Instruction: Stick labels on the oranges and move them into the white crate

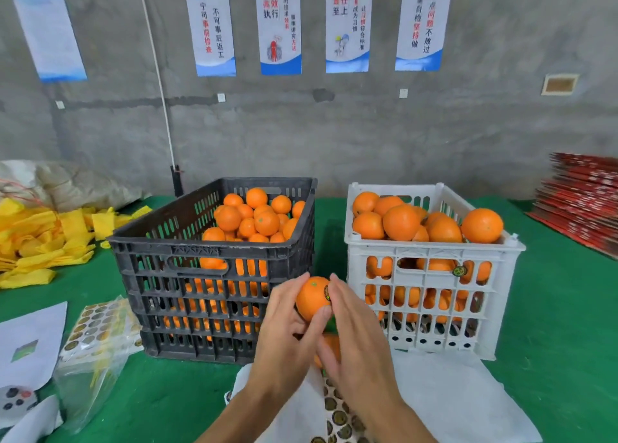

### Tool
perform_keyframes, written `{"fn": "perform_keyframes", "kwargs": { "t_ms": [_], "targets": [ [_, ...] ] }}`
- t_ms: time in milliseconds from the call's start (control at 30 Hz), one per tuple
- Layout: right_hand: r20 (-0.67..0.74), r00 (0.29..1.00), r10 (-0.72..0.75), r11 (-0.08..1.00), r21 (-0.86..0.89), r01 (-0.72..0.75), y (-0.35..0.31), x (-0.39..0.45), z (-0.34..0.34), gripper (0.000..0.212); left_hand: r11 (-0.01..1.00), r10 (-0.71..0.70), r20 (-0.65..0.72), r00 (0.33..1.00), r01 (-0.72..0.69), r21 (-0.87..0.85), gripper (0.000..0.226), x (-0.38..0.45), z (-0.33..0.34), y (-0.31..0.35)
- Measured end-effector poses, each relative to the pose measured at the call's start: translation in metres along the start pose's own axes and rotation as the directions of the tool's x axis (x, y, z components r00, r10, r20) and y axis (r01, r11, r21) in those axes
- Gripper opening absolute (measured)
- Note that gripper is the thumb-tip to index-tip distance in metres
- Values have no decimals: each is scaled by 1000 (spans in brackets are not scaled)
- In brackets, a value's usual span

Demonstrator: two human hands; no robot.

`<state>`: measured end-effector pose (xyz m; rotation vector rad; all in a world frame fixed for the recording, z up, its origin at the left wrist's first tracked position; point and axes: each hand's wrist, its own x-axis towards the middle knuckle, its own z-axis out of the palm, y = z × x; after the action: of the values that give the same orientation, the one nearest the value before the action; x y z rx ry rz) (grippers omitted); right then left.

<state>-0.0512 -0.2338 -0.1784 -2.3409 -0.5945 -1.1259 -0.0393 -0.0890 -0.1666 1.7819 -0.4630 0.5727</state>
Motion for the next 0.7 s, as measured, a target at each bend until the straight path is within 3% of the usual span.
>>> {"fn": "perform_keyframes", "kwargs": {
  "t_ms": [133,267,367,433,600,700],
  "targets": [
    [-201,979,19,994,-105,-41,24,74,-45,73,983,147,120,982,-131,-131,59,77,30,56],
    [-320,921,222,929,-218,-299,57,147,-86,67,964,257,335,906,-264,-28,63,172,69,99],
    [-254,906,339,821,-390,-417,78,178,-98,63,909,237,523,819,-377,177,69,225,84,110],
    [-170,911,376,802,-432,-412,81,187,-99,62,900,150,561,814,-348,263,69,248,78,107],
    [-35,997,72,944,-320,-80,47,195,-75,47,819,-2,405,914,-230,525,58,268,6,65],
    [126,987,104,988,-123,-88,12,206,-42,38,744,-85,380,921,-195,639,50,256,-53,30]
  ]
}}
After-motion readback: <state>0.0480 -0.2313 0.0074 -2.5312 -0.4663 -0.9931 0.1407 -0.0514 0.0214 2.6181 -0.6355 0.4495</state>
